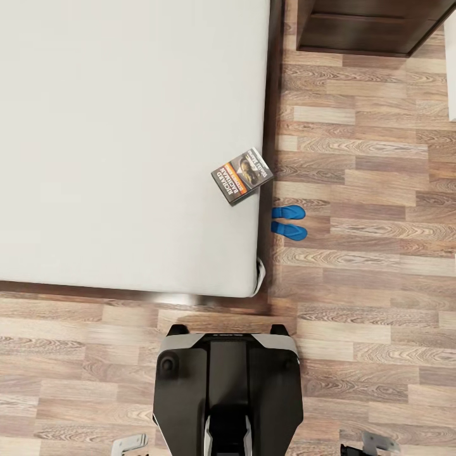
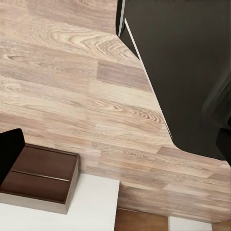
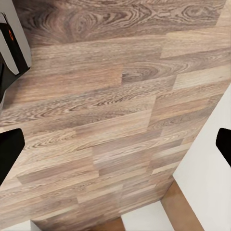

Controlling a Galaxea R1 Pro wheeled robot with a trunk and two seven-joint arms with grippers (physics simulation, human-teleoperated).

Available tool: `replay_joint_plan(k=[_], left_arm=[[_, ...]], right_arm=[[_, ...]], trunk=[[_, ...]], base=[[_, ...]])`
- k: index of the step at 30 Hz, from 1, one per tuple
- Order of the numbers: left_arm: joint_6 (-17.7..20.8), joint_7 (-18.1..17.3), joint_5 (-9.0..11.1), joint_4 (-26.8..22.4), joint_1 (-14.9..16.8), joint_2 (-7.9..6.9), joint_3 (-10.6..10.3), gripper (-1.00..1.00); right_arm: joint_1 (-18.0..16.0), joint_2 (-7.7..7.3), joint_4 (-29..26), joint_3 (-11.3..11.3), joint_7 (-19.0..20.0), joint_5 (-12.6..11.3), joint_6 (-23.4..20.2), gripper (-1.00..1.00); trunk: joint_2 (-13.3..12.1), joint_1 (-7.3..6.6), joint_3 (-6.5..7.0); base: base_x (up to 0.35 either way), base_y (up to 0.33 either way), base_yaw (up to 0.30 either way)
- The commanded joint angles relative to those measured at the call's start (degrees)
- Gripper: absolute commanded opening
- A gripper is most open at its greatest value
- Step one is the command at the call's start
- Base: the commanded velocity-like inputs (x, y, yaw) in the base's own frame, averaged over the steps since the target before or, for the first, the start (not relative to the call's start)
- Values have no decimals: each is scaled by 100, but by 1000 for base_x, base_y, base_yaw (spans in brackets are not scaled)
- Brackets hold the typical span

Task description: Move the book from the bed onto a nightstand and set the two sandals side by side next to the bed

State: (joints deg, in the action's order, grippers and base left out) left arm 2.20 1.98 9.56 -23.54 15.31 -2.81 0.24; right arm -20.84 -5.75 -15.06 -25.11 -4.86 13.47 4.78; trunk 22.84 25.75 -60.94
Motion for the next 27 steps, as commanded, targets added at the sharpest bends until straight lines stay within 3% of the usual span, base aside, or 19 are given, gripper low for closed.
replay_joint_plan(k=[1,27], left_arm=[[22,13,57,-10,-2,-1,-7,100],[23,13,54,-10,-2,7,-9,100]], right_arm=[[-4,3,9,-40,-6,59,23,100],[-2,18,12,-29,-6,49,27,100]], trunk=[[8,3,-4],[8,3,-4]], base=[[0,0,0],[0,0,0]])
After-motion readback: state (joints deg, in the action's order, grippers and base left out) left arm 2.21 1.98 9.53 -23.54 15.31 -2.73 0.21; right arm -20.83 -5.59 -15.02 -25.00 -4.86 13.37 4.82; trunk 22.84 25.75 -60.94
